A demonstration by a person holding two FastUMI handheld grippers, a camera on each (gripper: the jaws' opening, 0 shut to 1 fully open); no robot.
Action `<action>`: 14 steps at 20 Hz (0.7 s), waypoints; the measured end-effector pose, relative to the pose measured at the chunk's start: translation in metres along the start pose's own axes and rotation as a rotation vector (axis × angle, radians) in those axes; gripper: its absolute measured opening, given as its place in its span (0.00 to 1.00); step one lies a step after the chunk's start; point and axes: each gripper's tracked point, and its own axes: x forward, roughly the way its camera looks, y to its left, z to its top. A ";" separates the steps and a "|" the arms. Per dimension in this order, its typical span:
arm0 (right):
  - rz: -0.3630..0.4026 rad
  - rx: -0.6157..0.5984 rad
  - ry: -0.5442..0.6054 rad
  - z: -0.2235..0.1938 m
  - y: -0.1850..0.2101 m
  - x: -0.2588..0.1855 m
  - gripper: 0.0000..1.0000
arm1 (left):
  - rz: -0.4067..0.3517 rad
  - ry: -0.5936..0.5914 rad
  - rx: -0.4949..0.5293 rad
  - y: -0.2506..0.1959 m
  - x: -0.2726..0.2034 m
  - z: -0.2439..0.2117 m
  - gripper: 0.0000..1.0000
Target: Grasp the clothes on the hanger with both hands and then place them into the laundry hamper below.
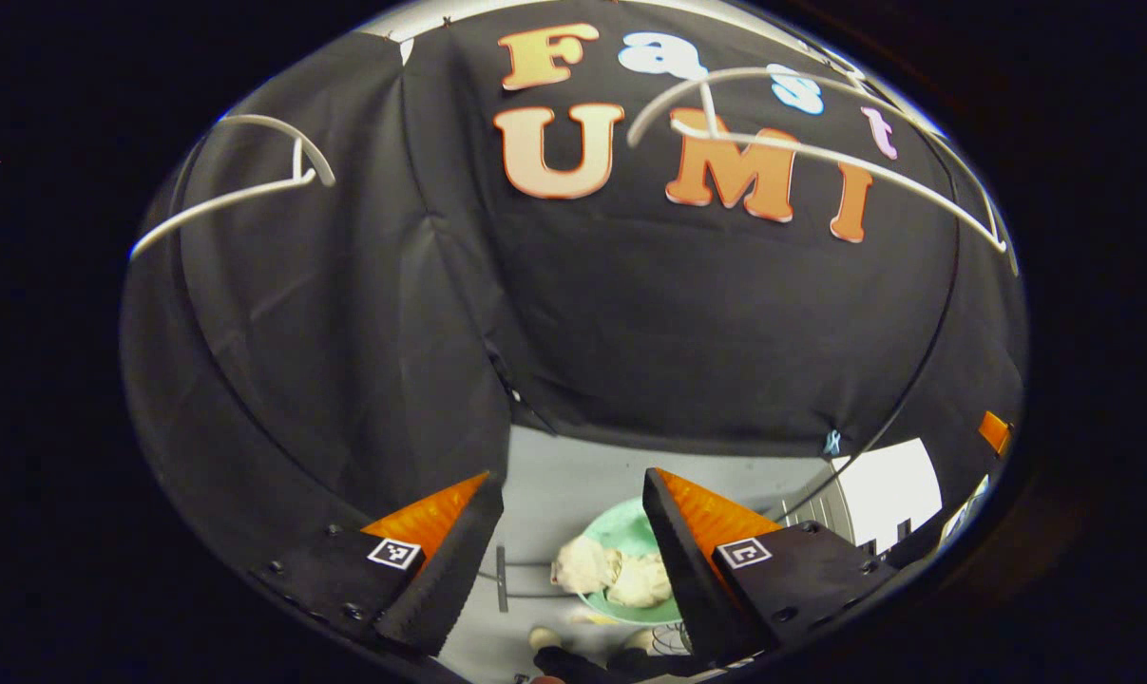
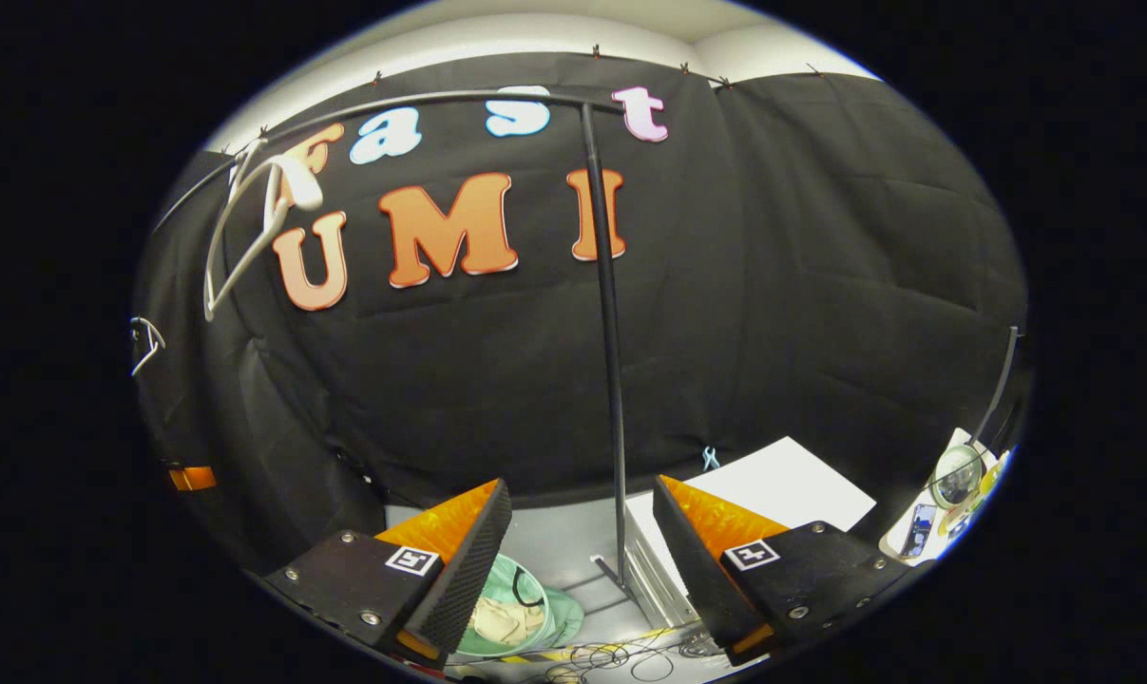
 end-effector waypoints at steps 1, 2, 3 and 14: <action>-0.001 -0.013 -0.028 0.012 -0.004 -0.002 0.94 | 0.000 -0.049 0.009 0.004 -0.003 0.014 0.97; -0.001 -0.024 -0.047 0.020 -0.006 -0.004 0.93 | 0.006 -0.089 0.018 0.010 -0.006 0.029 0.97; 0.000 -0.030 -0.057 0.027 -0.009 -0.009 0.94 | 0.014 -0.121 0.026 0.013 -0.011 0.044 0.97; 0.056 -0.021 -0.268 0.092 -0.002 -0.046 0.93 | 0.030 -0.345 -0.005 0.016 -0.066 0.107 0.99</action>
